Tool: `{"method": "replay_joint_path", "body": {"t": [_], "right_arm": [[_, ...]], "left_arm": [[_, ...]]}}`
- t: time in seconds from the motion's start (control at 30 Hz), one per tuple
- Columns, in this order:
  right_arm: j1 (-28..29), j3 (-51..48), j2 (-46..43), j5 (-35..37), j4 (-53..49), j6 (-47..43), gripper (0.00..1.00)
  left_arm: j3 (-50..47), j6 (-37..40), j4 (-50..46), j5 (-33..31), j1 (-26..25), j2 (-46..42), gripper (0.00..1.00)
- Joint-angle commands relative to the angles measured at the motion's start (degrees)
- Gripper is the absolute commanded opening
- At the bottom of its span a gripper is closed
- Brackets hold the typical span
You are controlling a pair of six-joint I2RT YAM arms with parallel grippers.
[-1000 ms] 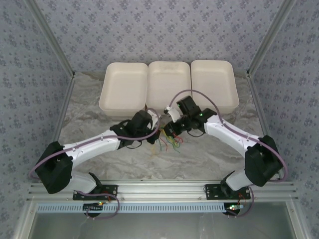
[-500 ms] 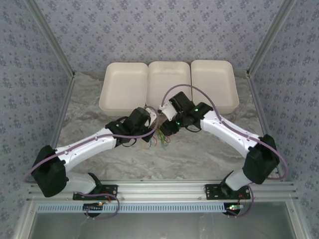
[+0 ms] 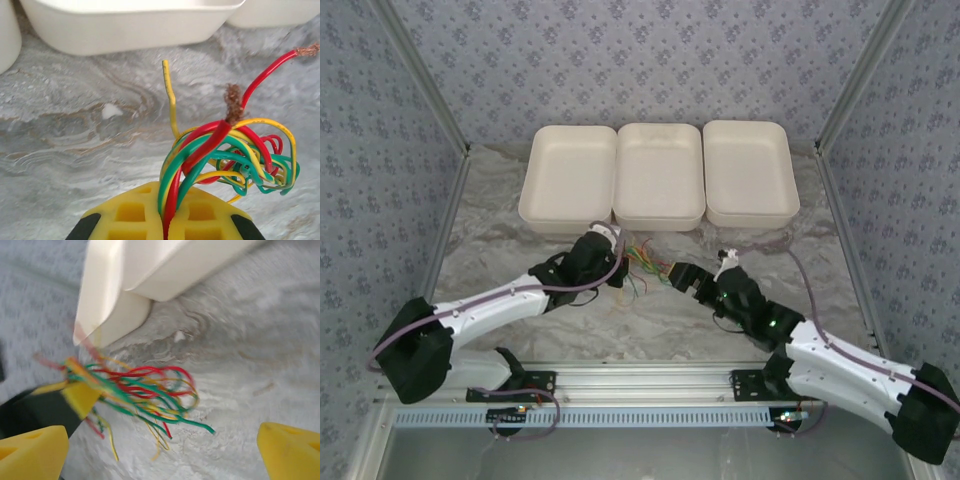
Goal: Untangle the cables
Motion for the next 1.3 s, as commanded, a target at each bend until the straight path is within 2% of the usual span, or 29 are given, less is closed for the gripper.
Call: {"method": "replay_joint_path", "body": {"t": [0.0, 0.13, 0.27, 0.43, 0.47, 0.57, 0.63, 0.7, 0.73, 0.77, 0.8, 0.87, 0.97, 1.07, 1.27], "right_arm": [[1.41, 1.31, 1.83, 12.01, 12.09, 28.15, 0.98], [2.9, 0.89, 6.71, 12.78, 17.59, 40.61, 0.99], [3.75, 1.41, 9.6, 13.91, 19.69, 48.04, 0.99], [3.67, 2.33, 11.89, 14.89, 22.21, 50.59, 0.98], [3.01, 2.8, 12.14, 14.59, 21.79, 50.5, 0.94], [1.22, 3.25, 13.24, 13.42, 22.87, 50.18, 0.74], [-0.59, 3.44, 13.53, 12.15, 23.82, 48.32, 0.47], [-3.17, 4.97, 12.25, 9.19, 20.18, 44.11, 0.18], [-5.41, 6.99, 10.87, 6.48, 15.25, 40.66, 0.03], [-7.61, 10.12, 9.07, 3.99, 6.68, 35.5, 0.0], [-9.63, 13.35, 7.53, 2.97, -0.67, 30.49, 0.0], [-12.53, 20.69, 5.2, 3.98, -13.36, 15.06, 0.0], [-16.18, 32.31, 6.66, 4.35, -28.27, -4.69, 0.0], [-18.9, 39.24, 9.2, 1.88, -33.64, -18.23, 0.0], [-22.32, 46.69, 14.15, 0.36, -36.23, -31.77, 0.0]], "left_arm": [[-0.99, -3.35, 9.38, -2.19, -1.74, -3.51, 0.0], [-3.07, -4.14, 14.17, -3.5, -3.39, -4.39, 0.0], [-3.32, -4.15, 16.25, -5.33, -5.62, -3.53, 0.0], [-3.09, -4.37, 18.0, -5.6, -7.03, -2.32, 0.0], [-2.91, -4.2, 18.07, -5.5, -7.34, -2.16, 0.0], [-2.3, -3.51, 17.64, -4.93, -8.22, -1.74, 0.0], [-1.72, -2.87, 16.69, -4.1, -8.58, -1.2, 0.0], [-0.81, -1.61, 14.87, -3.28, -9.01, -0.52, 0.0], [-0.13, -0.69, 13.36, -3.13, -9.27, -0.14, 0.0], [0.69, 0.47, 11.39, -3.16, -9.54, 0.18, 0.0], [1.49, 1.45, 9.52, -3.27, -9.86, 0.44, 0.0], [3.6, 4.54, 4.16, -4.18, -10.5, 1.08, 0.0], [6.66, 8.87, -2.98, -6.03, -11.73, 2.26, 0.0], [9.98, 13.54, -9.26, -7.68, -13.65, 4.82, 0.0], [18.98, 23.11, -21.64, -17.03, -19.89, 15.19, 0.0]]}}
